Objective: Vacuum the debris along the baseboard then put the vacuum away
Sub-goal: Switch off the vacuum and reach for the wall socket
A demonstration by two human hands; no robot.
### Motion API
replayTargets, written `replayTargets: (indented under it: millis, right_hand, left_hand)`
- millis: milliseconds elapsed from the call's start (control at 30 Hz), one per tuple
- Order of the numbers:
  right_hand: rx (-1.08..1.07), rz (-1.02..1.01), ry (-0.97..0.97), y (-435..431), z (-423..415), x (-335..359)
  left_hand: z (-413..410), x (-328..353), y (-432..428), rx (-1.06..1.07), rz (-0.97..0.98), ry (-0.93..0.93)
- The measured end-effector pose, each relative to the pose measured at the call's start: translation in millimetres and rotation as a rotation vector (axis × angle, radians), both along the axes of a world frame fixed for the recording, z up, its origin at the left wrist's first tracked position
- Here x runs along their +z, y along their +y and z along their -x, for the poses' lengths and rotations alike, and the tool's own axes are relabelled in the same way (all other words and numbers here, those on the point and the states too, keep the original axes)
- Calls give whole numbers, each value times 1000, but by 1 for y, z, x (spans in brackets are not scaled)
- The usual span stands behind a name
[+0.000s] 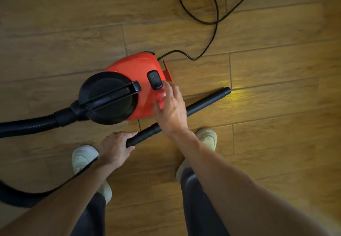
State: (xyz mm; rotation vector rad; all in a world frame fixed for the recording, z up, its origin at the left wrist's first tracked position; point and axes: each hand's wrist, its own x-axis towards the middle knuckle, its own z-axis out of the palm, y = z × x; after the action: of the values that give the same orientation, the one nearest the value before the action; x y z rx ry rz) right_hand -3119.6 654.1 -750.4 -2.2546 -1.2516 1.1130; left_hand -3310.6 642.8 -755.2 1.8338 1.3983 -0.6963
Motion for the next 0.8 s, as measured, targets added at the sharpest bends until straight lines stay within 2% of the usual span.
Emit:
replayTargets:
  millis: [67, 100, 233, 367, 533, 700, 800]
  right_hand:
    - [-32, 54, -24, -15, -19, -4]
    - [17, 114, -34, -24, -29, -7]
    - [470, 304, -132, -55, -62, -27]
    - [783, 284, -214, -72, -77, -57]
    - [859, 290, -275, -78, -80, -86]
    - [933, 309, -294, -91, -78, -100]
    - [956, 356, -284, -93, -77, -99]
  left_hand:
    - [-7, -1, -5, -2, -6, 37]
    - [-10, -3, -7, -15, -10, 57]
    - [-27, -14, -16, -65, -1, 156]
    - [-41, -30, -27, -78, -10, 169]
    - [-46, -61, -44, -7, -28, 133]
    - [-45, -88, -56, 3, -90, 192]
    - [-37, -98, -54, 25, -61, 176]
